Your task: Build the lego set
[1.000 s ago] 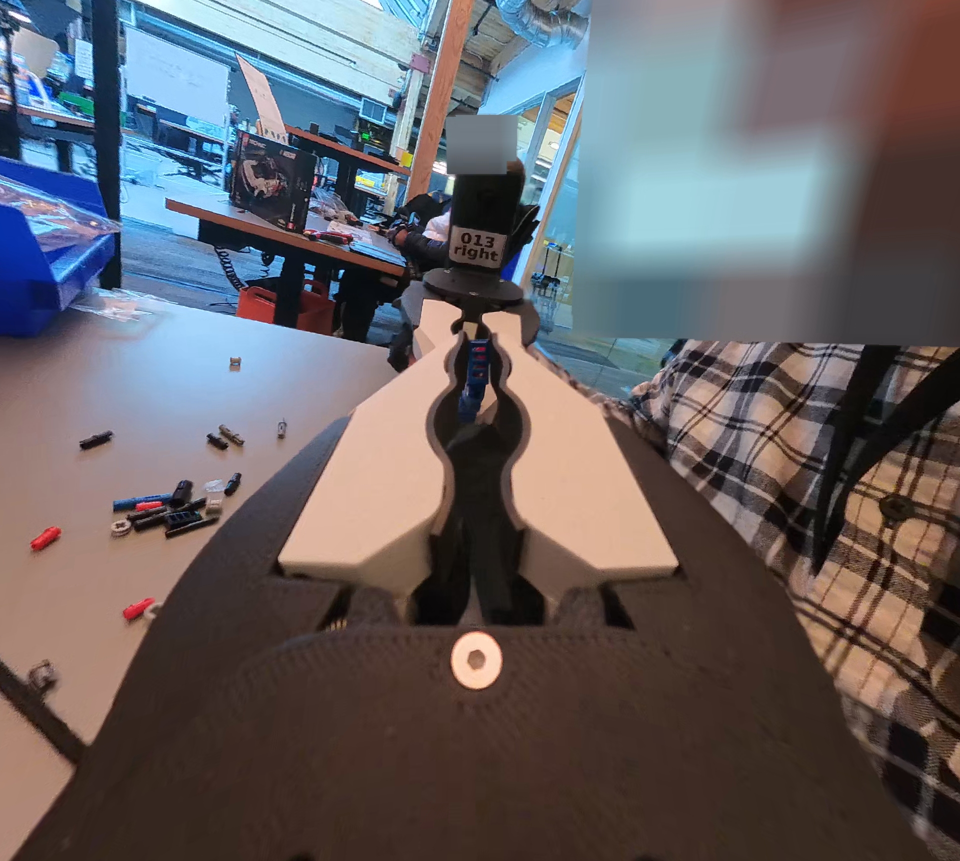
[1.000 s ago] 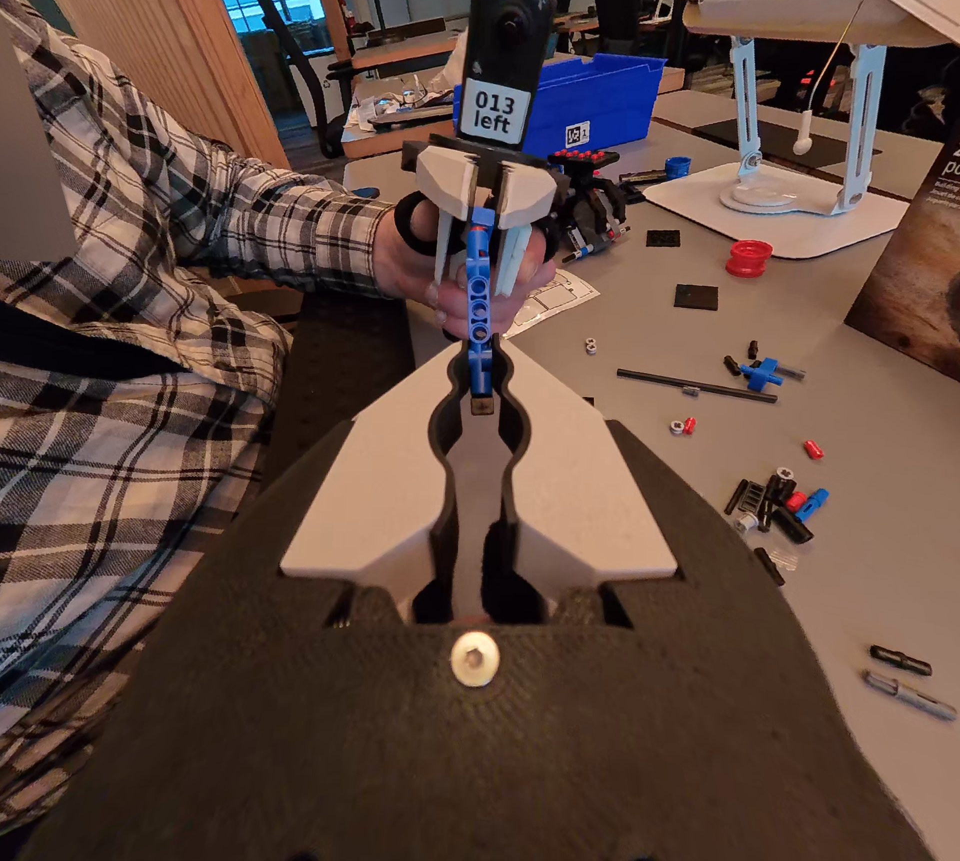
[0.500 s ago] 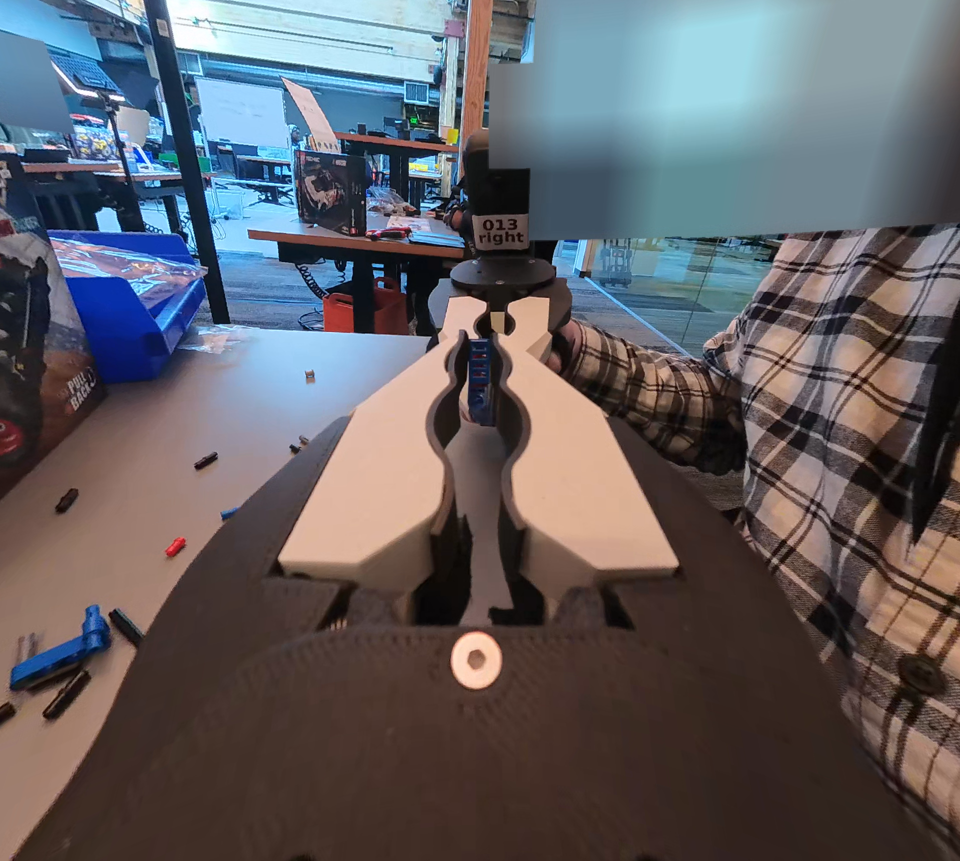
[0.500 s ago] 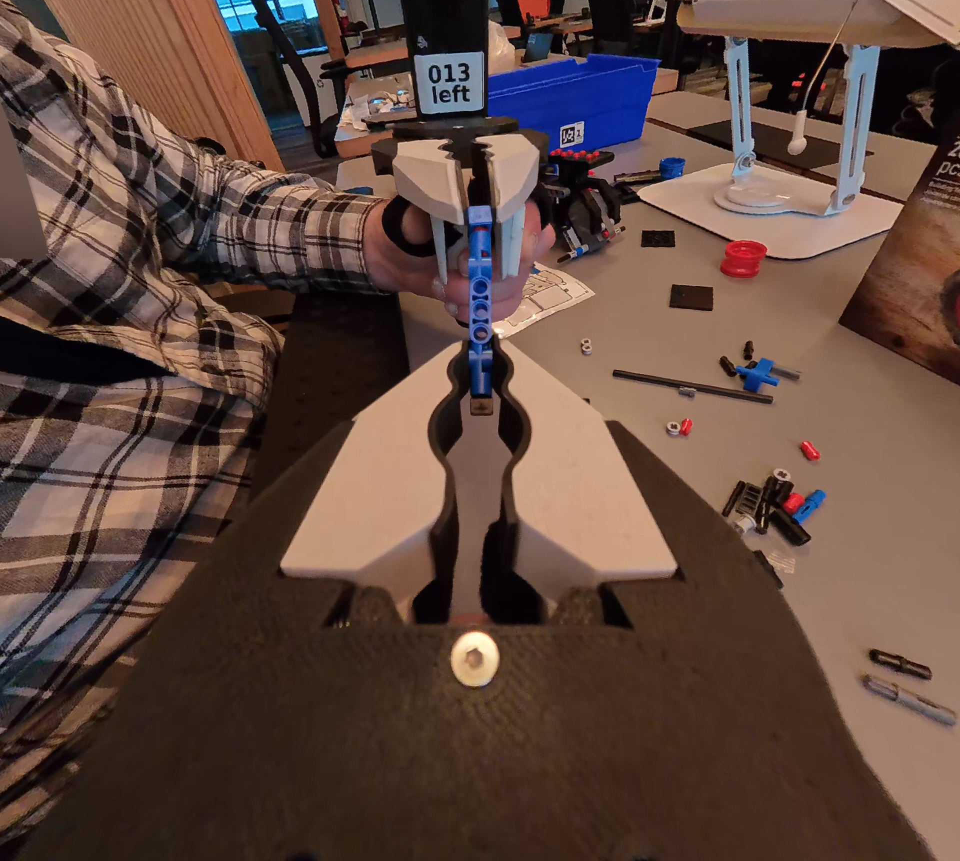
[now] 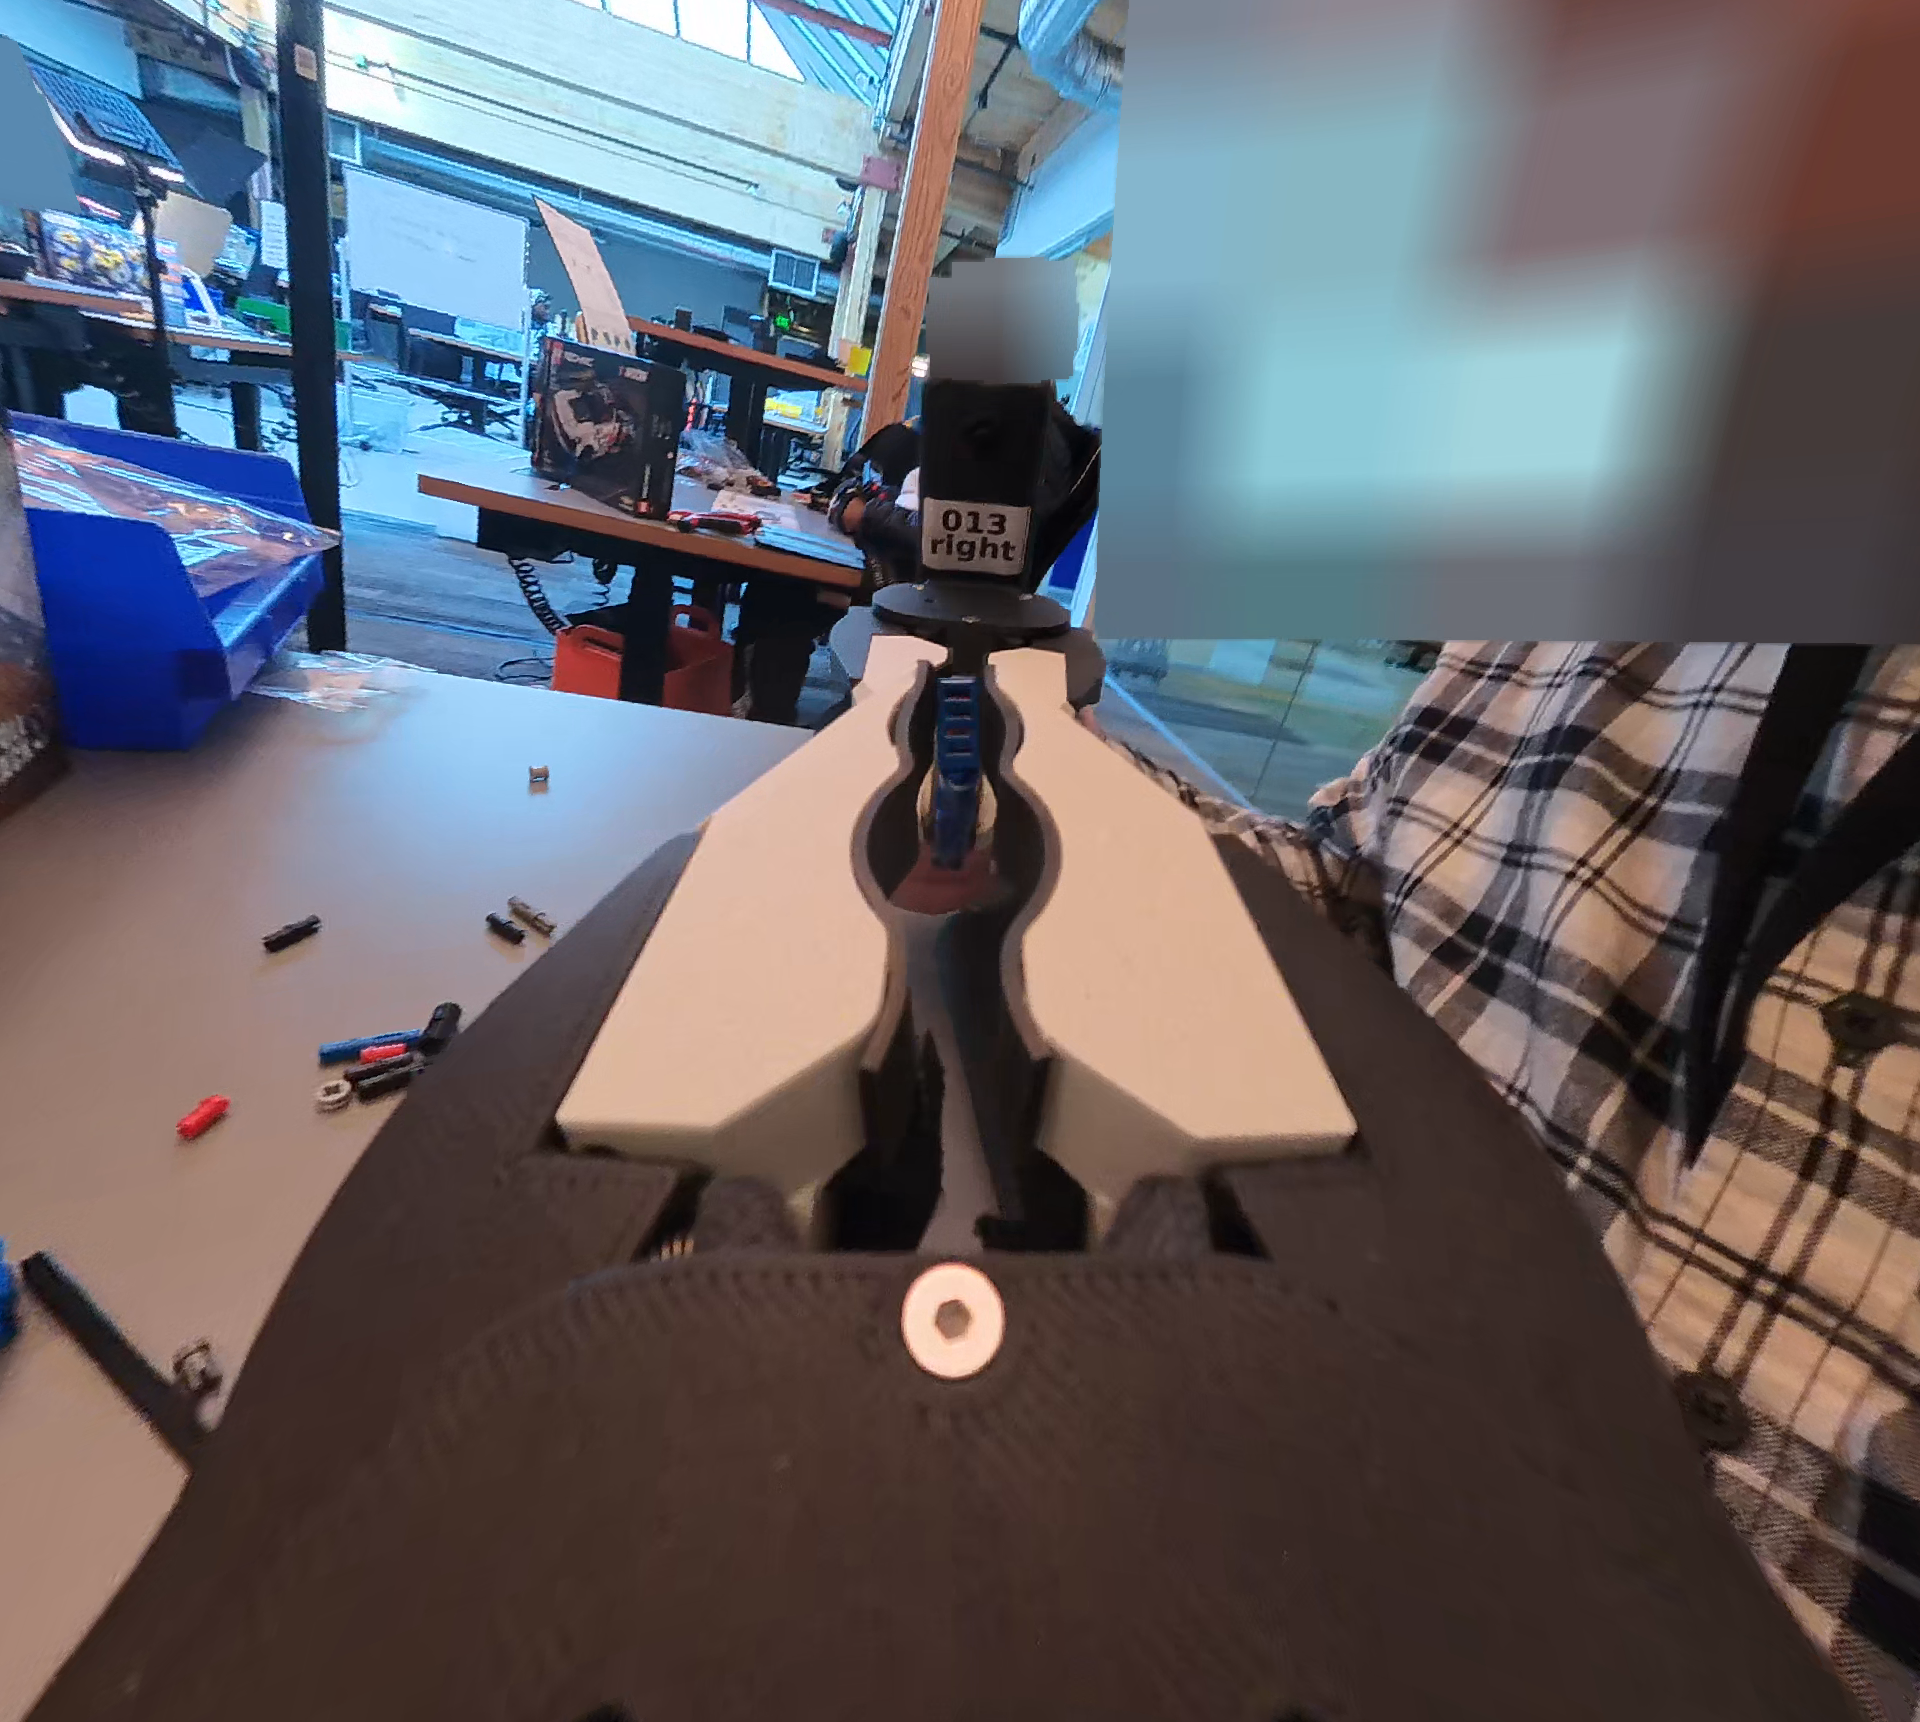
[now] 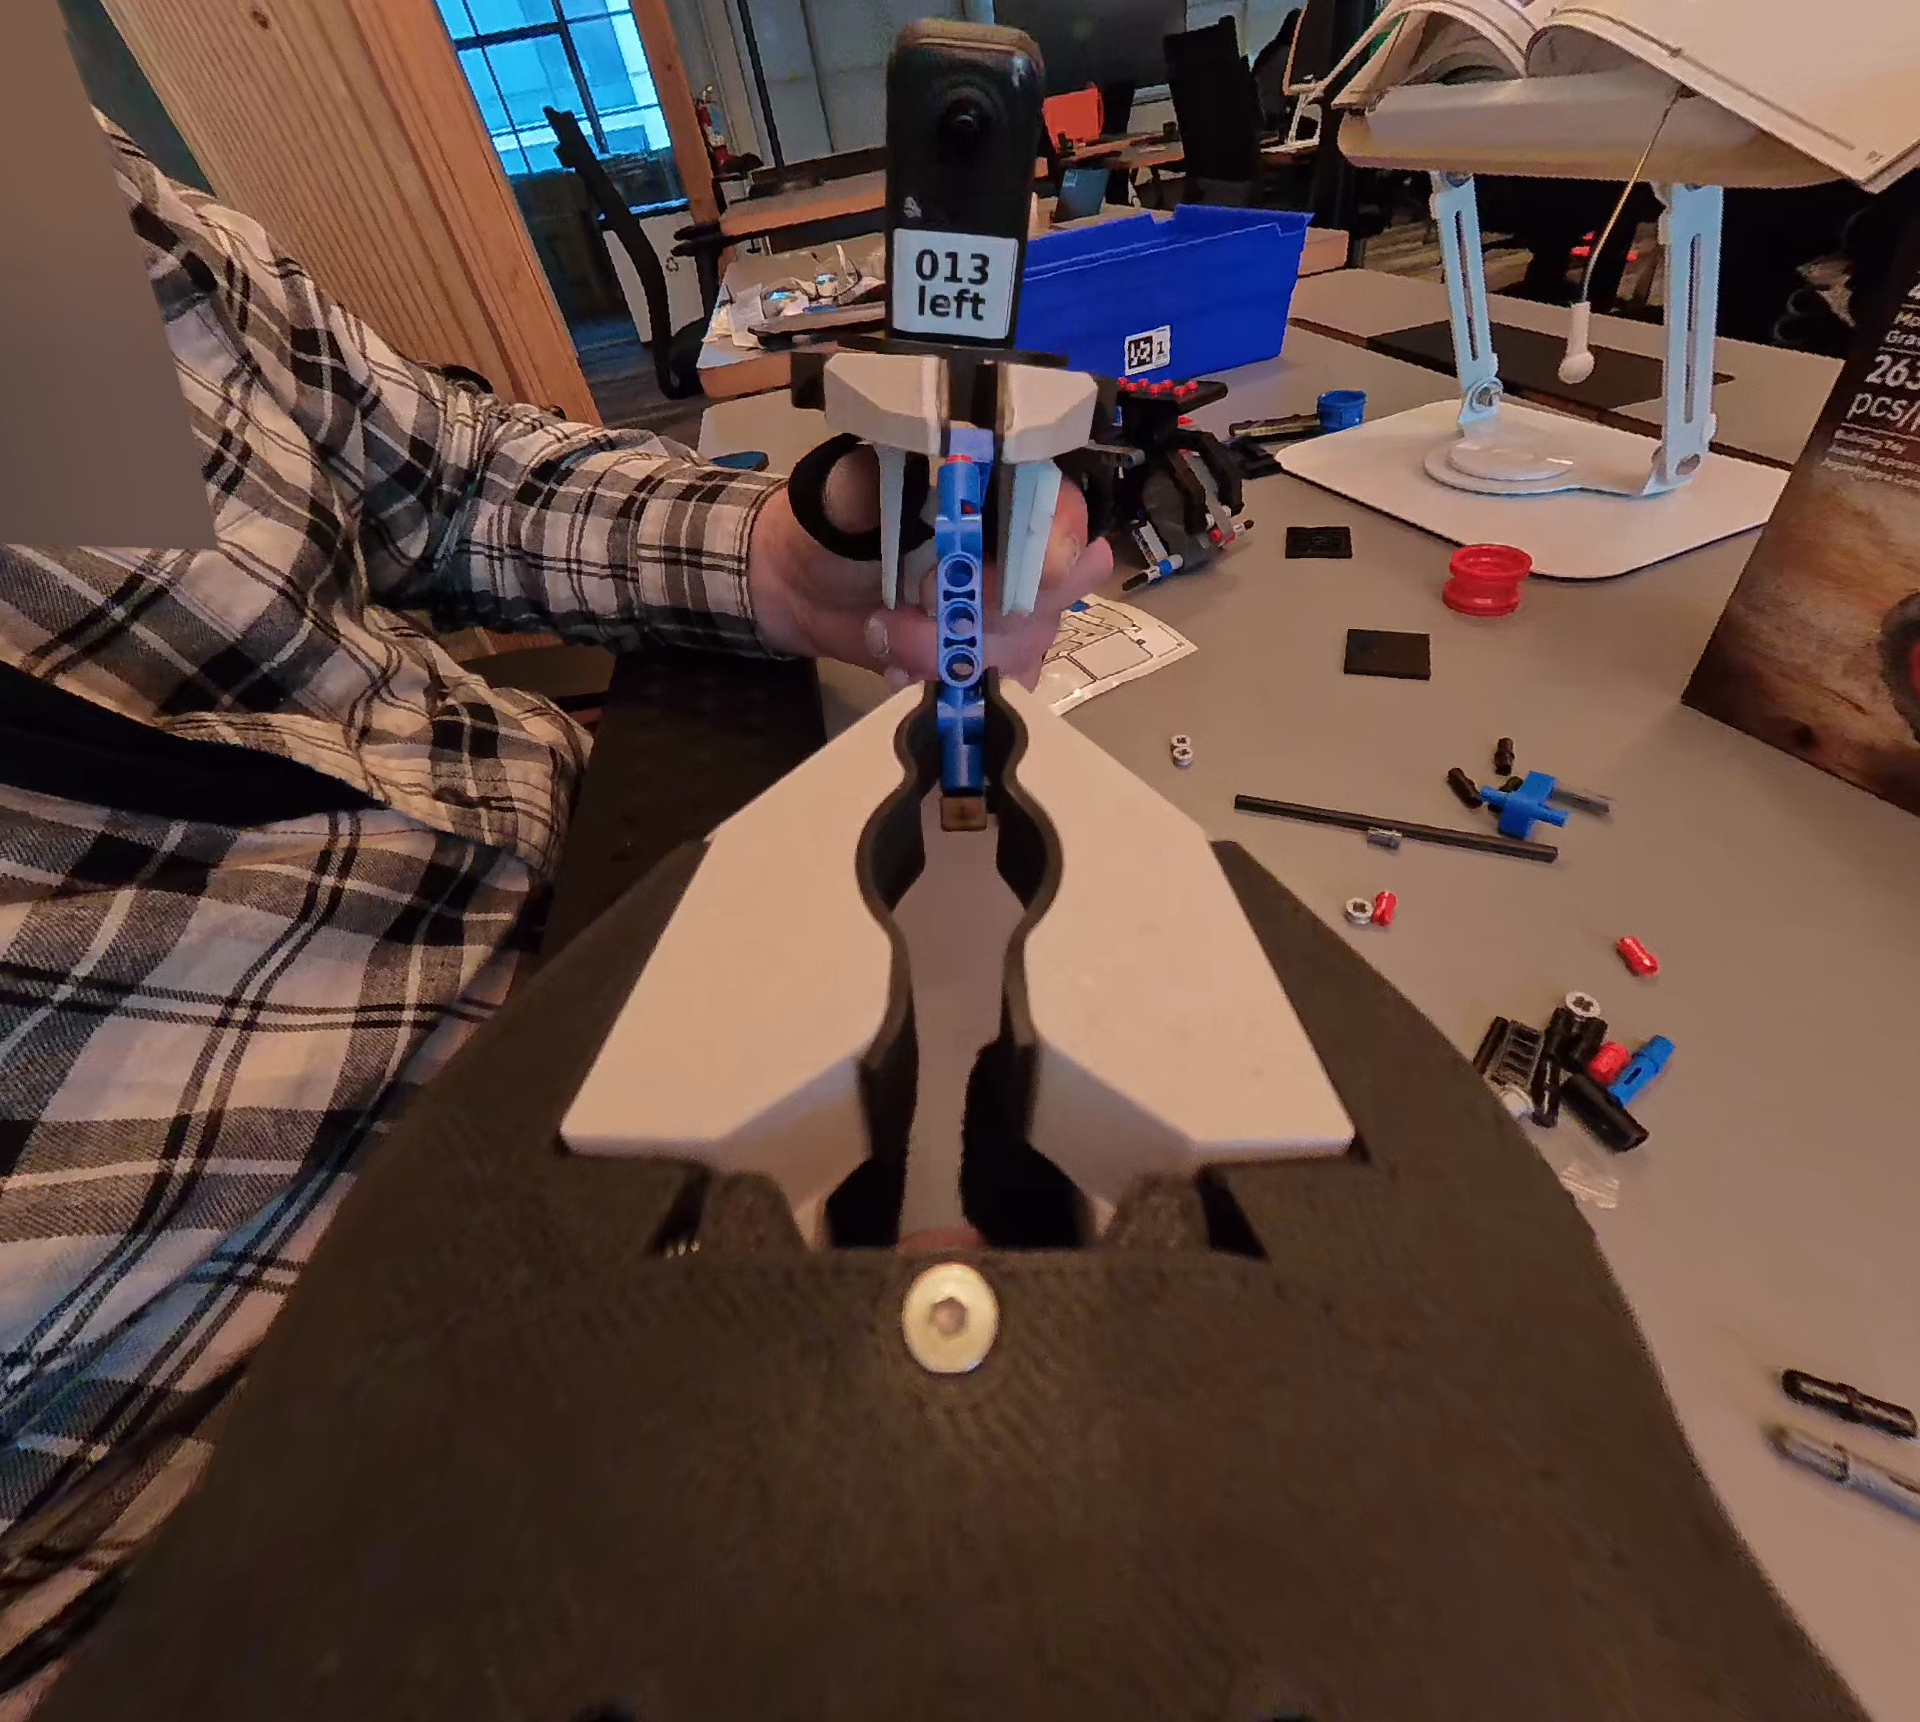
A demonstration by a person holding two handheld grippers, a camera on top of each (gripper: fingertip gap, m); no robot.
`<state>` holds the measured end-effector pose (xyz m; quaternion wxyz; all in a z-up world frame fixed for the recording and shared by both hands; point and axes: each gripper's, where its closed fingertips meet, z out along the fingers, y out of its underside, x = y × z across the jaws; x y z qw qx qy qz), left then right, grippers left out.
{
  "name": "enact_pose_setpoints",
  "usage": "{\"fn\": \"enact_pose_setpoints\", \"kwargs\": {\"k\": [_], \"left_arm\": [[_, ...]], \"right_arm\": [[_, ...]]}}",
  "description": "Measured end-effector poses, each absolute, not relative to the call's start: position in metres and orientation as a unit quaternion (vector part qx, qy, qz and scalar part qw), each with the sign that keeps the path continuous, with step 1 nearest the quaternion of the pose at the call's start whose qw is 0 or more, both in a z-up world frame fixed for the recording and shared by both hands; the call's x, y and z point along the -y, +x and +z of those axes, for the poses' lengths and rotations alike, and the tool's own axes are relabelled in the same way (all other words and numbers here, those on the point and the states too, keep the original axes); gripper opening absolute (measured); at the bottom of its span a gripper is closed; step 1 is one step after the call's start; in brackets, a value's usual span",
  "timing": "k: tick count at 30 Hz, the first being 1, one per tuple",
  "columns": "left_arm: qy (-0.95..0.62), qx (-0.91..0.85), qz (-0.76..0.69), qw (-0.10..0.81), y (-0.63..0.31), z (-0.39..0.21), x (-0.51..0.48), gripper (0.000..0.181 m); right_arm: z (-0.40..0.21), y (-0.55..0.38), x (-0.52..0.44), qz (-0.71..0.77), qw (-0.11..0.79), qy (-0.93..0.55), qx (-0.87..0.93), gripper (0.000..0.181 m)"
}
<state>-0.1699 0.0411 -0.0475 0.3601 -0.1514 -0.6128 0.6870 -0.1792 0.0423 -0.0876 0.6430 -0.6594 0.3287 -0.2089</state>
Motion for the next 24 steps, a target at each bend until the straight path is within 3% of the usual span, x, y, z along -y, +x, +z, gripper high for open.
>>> {"fn": "enact_pose_setpoints", "kwargs": {"k": [9, 24], "left_arm": [[-0.136, 0.600, 0.679, 0.400, -0.1703, -0.0458, -0.0414, 0.006], [-0.166, 0.611, 0.702, 0.324, -0.1714, -0.0469, -0.0409, 0.007]], "right_arm": [[-0.0884, -0.1771, -0.0440, -0.204, 0.641, -0.661, -0.334, 0.005], [-0.0886, -0.1748, -0.0451, -0.197, 0.644, -0.655, -0.343, 0.005]]}}
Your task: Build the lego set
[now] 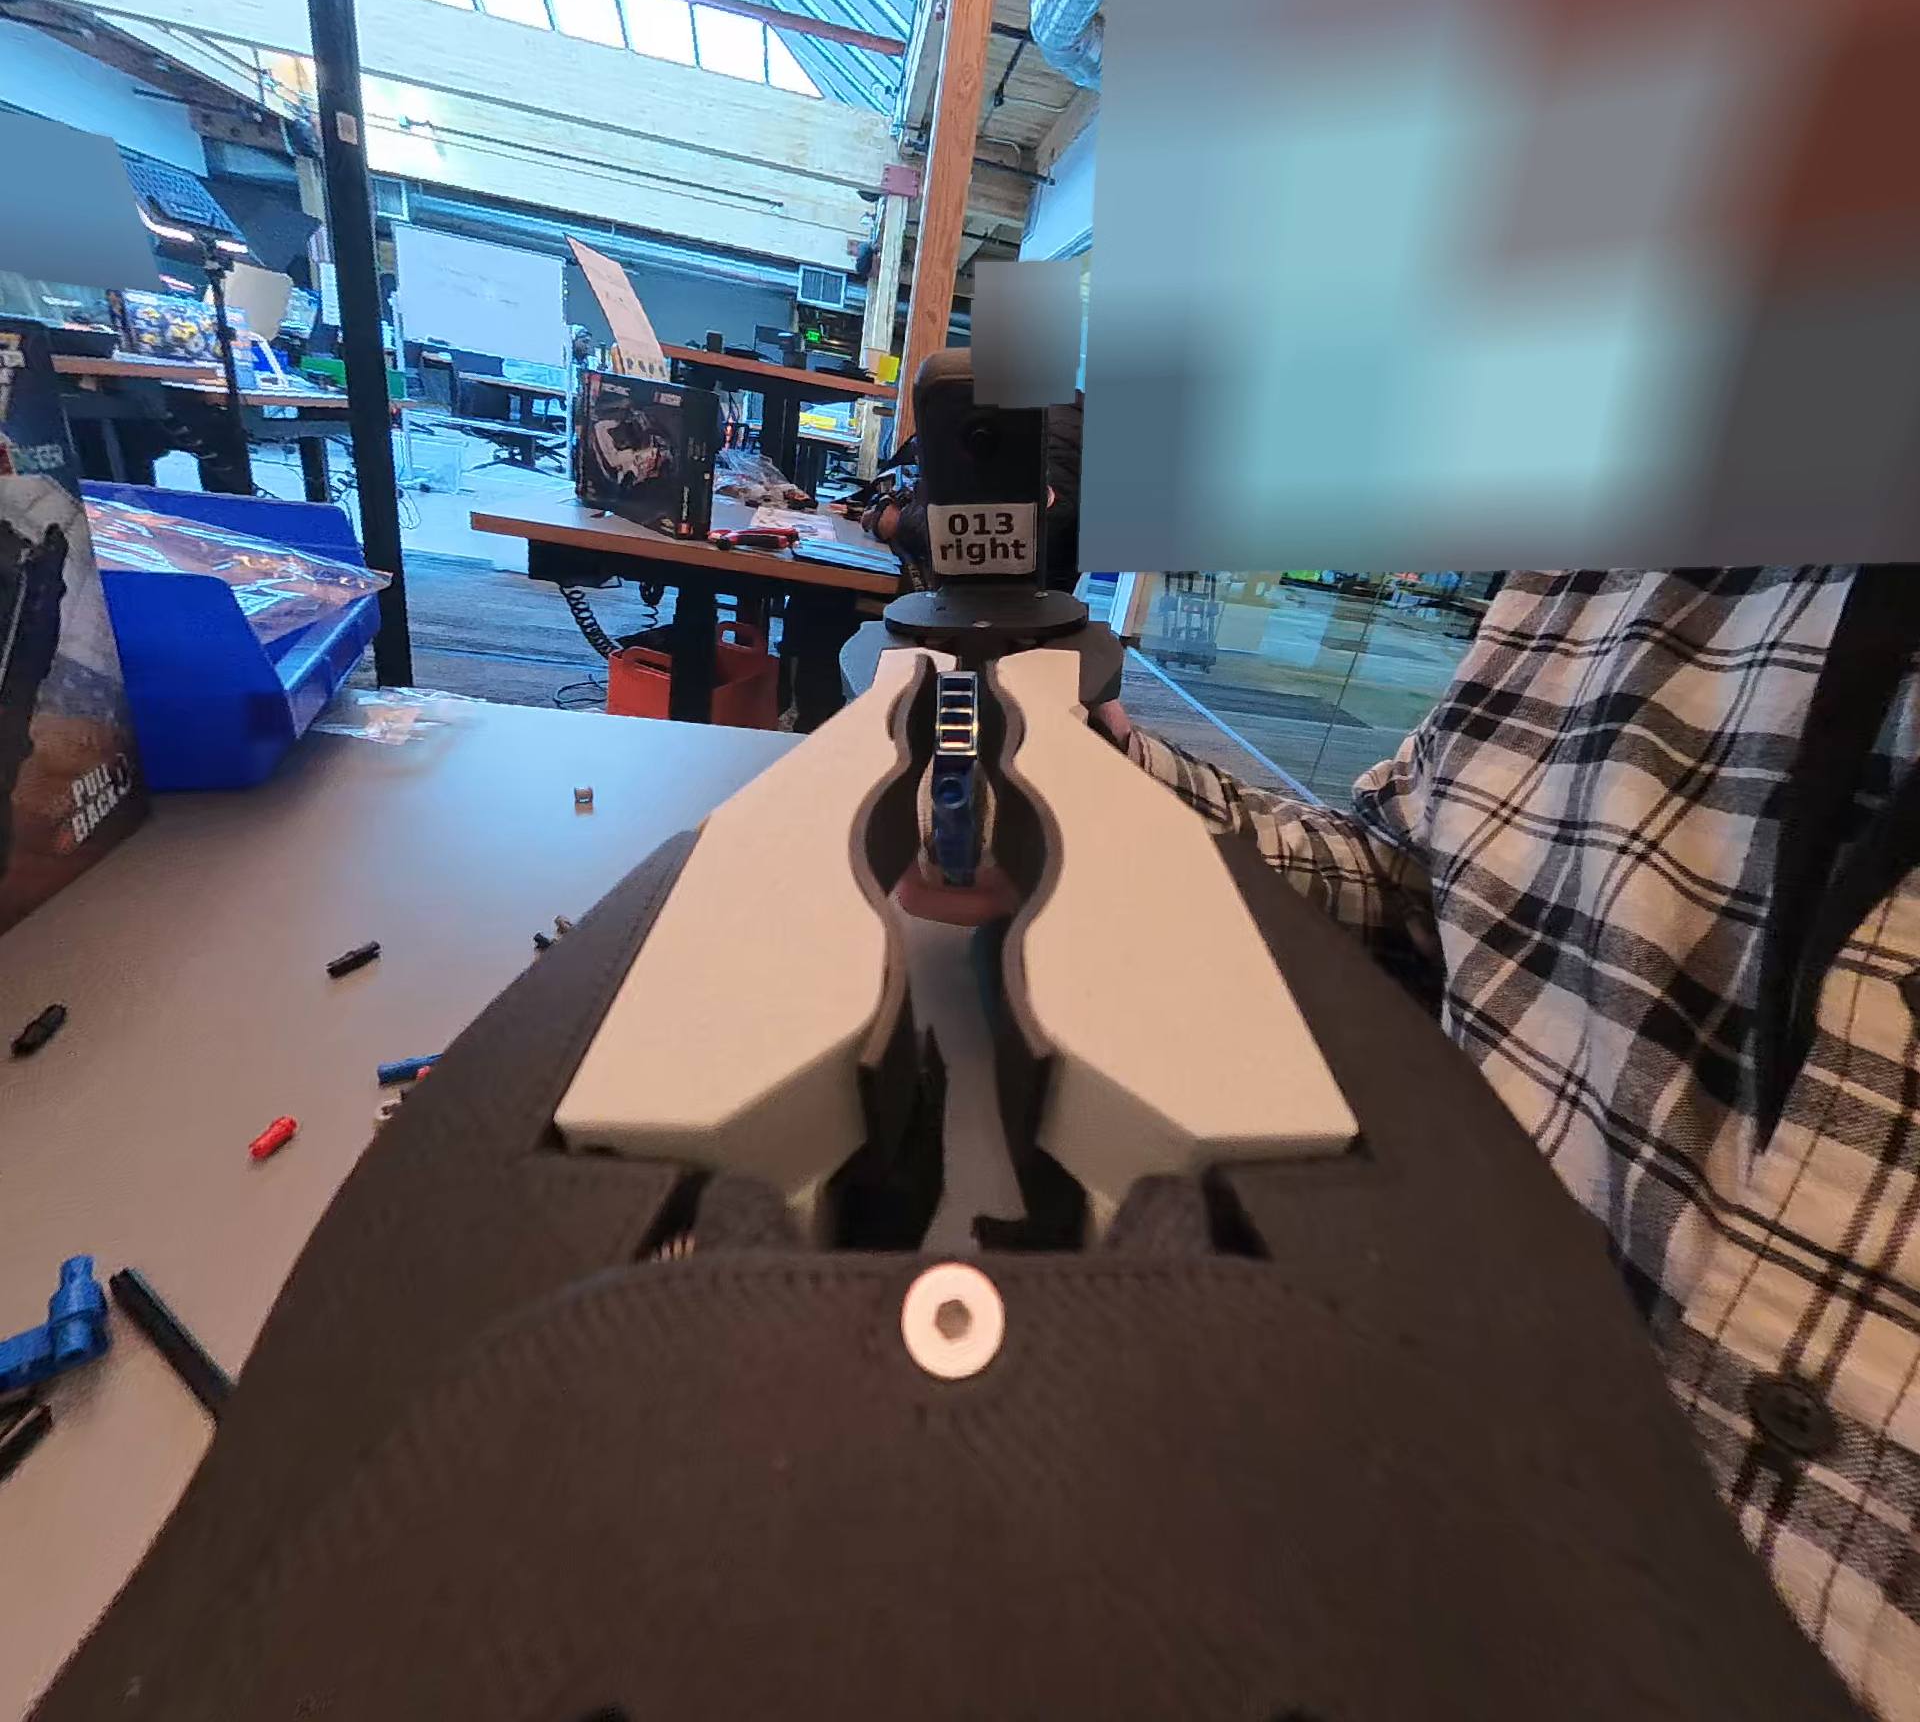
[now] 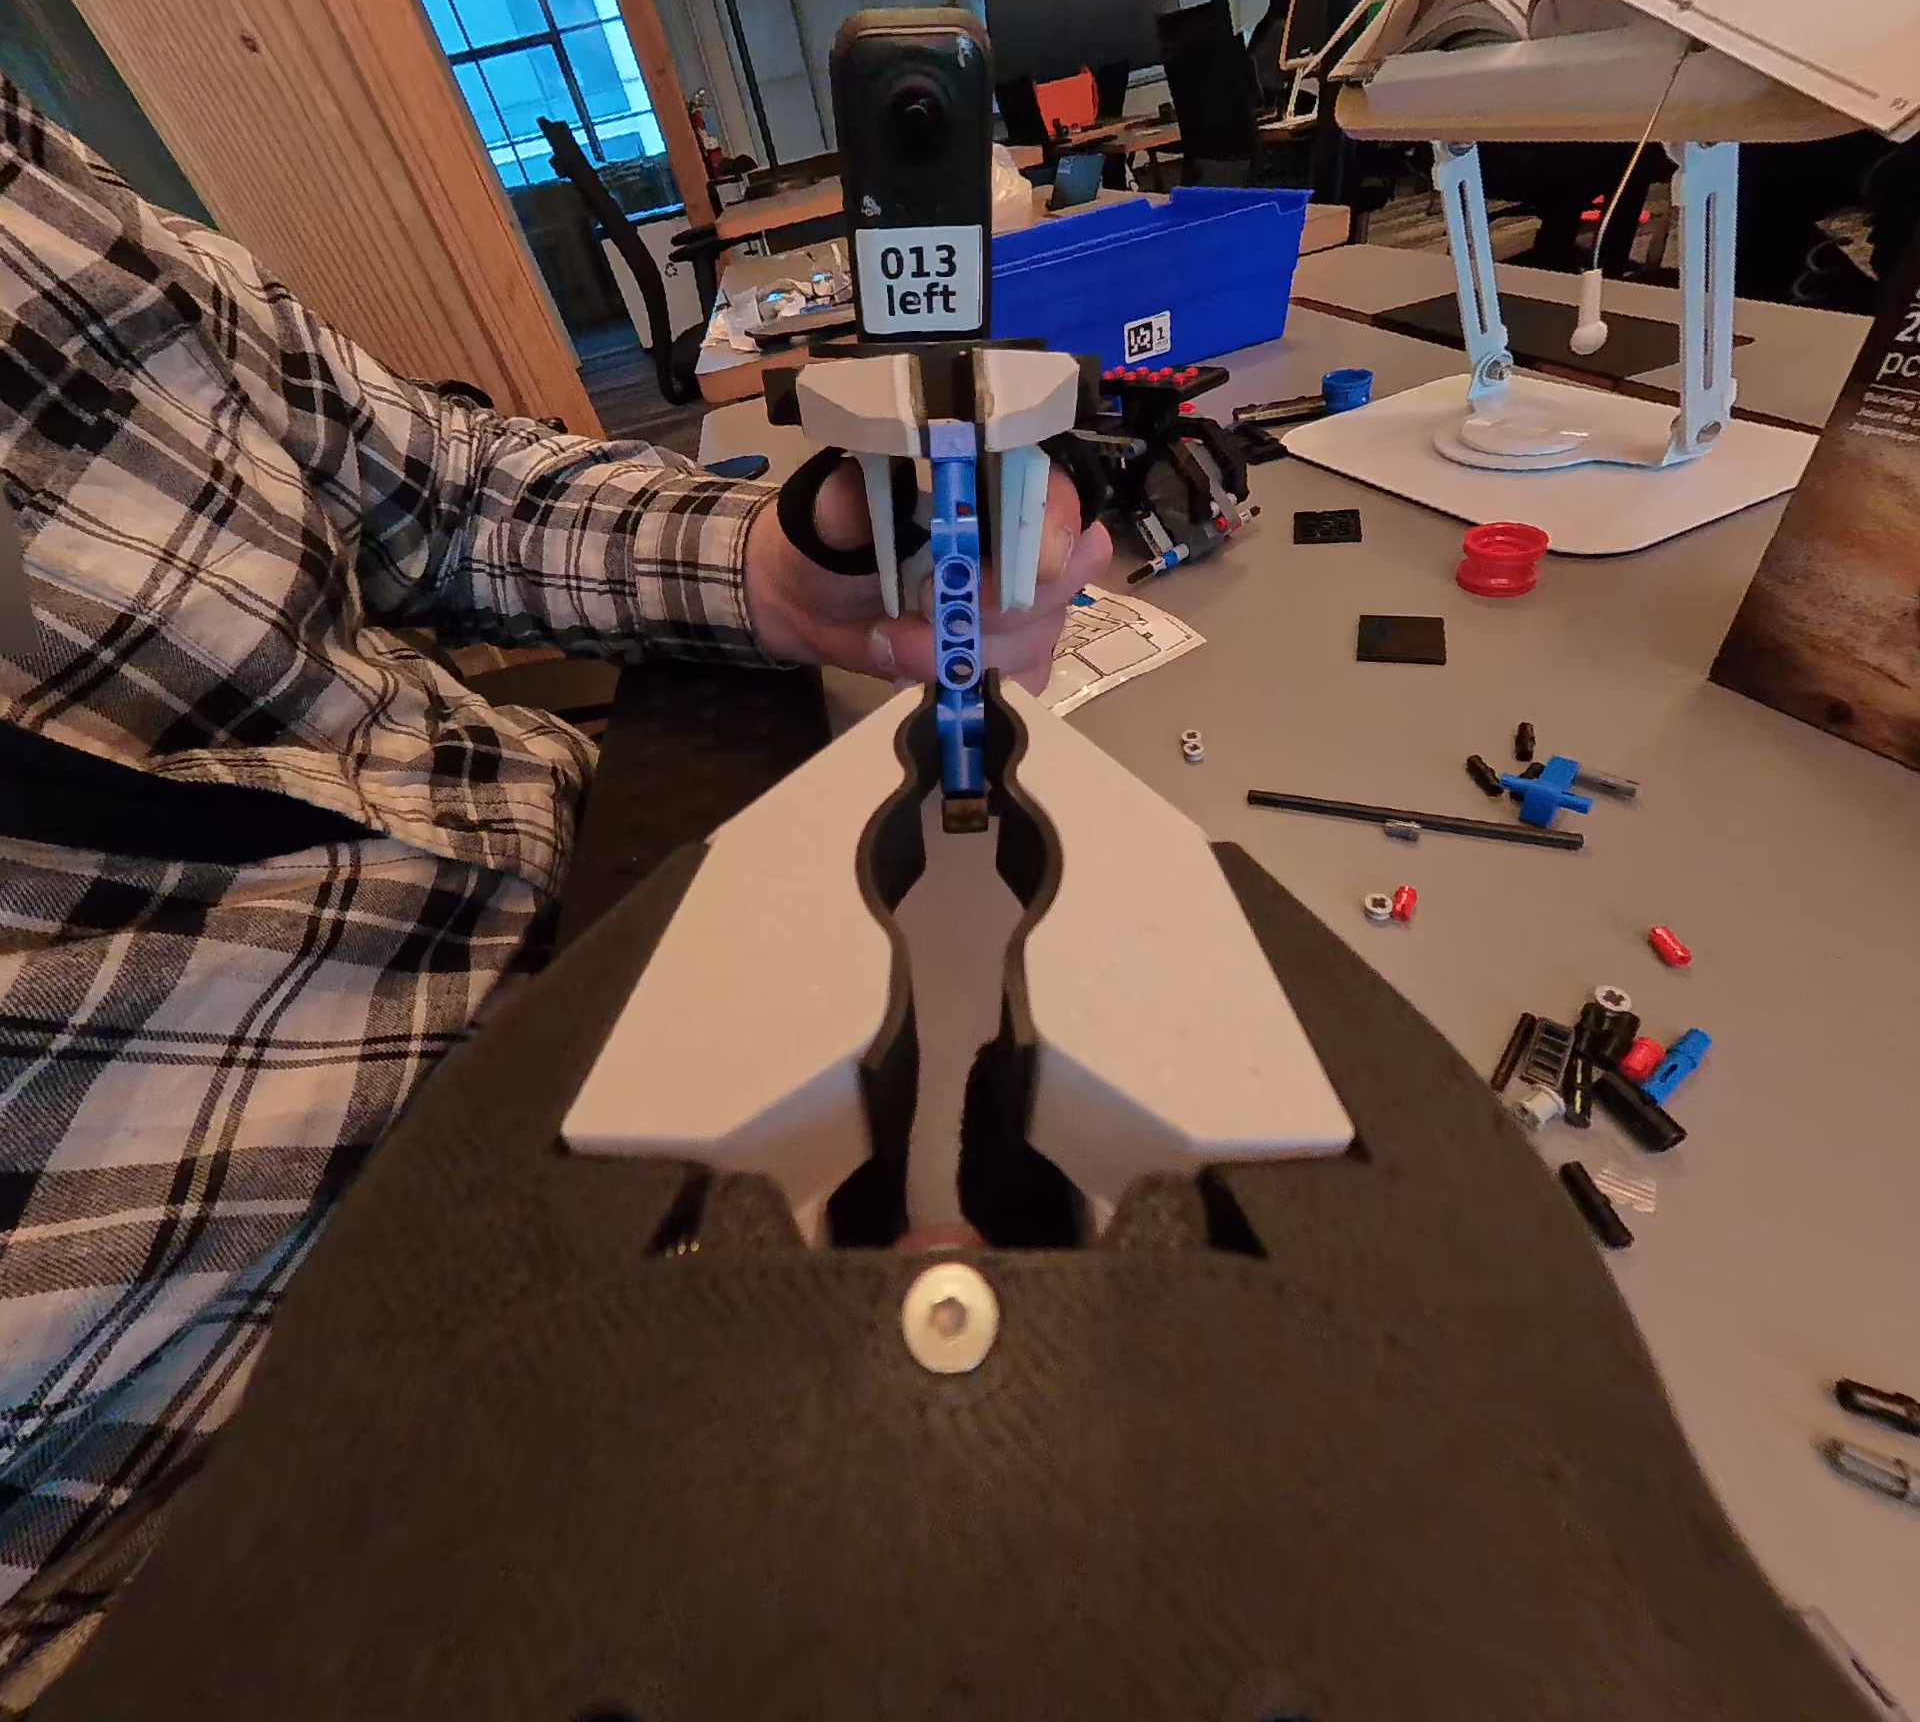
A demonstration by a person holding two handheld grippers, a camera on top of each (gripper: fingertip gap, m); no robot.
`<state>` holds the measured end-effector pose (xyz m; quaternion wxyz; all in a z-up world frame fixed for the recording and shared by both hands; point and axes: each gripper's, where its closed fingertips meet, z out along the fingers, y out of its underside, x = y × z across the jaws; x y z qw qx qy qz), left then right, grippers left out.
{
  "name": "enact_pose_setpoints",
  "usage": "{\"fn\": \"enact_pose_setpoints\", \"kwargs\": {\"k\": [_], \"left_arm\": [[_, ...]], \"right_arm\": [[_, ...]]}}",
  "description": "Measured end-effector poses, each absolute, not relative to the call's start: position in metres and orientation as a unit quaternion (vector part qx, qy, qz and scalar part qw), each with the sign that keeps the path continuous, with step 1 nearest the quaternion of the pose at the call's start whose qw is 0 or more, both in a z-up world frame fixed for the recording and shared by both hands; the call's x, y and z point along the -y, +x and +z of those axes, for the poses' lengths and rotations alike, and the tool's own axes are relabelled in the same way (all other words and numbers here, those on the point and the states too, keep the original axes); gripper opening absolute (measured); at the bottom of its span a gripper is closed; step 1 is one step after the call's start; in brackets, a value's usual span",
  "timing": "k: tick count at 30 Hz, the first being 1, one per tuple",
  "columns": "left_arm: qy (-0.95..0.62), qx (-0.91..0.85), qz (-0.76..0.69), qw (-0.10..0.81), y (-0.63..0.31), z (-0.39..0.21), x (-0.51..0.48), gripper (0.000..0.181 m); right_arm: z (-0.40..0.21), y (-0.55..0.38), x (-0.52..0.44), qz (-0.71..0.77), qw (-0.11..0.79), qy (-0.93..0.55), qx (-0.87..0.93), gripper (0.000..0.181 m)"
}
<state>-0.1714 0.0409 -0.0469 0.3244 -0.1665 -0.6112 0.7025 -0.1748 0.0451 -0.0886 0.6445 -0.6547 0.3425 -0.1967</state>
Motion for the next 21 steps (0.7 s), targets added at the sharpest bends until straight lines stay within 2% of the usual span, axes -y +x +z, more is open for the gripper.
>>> {"fn": "enact_pose_setpoints", "kwargs": {"k": [21], "left_arm": [[-0.047, 0.516, 0.723, 0.457, -0.165, -0.010, -0.032, 0.007]], "right_arm": [[-0.059, -0.165, -0.047, -0.215, 0.698, -0.587, -0.349, 0.004]]}}
